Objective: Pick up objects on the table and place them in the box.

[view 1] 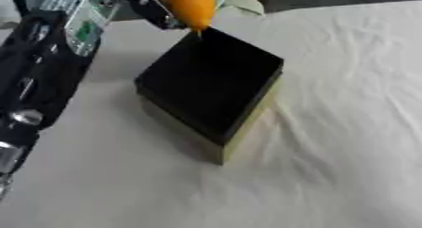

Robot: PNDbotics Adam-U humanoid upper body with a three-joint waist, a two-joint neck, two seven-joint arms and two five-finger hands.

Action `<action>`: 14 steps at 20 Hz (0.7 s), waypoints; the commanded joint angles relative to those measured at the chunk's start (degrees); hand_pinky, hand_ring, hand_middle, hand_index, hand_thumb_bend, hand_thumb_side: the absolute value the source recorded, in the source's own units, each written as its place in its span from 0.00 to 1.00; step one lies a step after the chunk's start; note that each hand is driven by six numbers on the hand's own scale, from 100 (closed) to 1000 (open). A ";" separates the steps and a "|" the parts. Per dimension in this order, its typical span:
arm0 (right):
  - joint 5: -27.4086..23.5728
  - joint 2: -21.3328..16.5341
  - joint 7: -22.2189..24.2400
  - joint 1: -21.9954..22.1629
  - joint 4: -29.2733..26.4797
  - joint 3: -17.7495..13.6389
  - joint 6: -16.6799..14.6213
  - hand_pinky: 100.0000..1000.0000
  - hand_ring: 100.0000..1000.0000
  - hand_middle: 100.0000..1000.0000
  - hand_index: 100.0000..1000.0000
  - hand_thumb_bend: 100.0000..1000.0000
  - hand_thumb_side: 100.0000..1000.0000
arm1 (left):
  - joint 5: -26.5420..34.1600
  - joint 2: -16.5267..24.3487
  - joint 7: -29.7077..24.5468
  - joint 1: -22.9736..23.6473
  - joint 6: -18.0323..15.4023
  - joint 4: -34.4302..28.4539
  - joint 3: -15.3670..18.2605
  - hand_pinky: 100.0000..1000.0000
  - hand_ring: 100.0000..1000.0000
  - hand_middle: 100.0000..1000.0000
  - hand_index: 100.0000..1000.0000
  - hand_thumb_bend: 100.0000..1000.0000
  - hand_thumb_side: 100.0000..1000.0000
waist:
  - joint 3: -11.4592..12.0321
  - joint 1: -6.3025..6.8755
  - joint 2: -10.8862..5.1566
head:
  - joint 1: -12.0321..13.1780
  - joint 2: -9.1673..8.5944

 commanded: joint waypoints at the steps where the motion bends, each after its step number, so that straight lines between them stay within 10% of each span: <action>1: -0.25 -1.36 0.05 -0.61 -0.88 -0.48 -0.10 0.75 0.73 0.66 0.84 0.18 1.00 | -2.86 -1.93 -0.44 -0.97 -0.79 0.21 -0.90 0.00 0.18 0.33 0.35 0.41 0.00 | -0.04 -0.35 -1.27 | 0.35 0.44; 14: -0.19 -0.78 -0.18 -0.40 -0.88 -0.55 -0.05 0.75 0.73 0.66 0.84 0.18 1.00 | -10.22 -6.62 1.54 1.67 -2.26 4.70 -1.26 0.00 0.19 0.34 0.37 0.39 0.00 | -0.14 -0.53 -0.84 | 0.57 0.20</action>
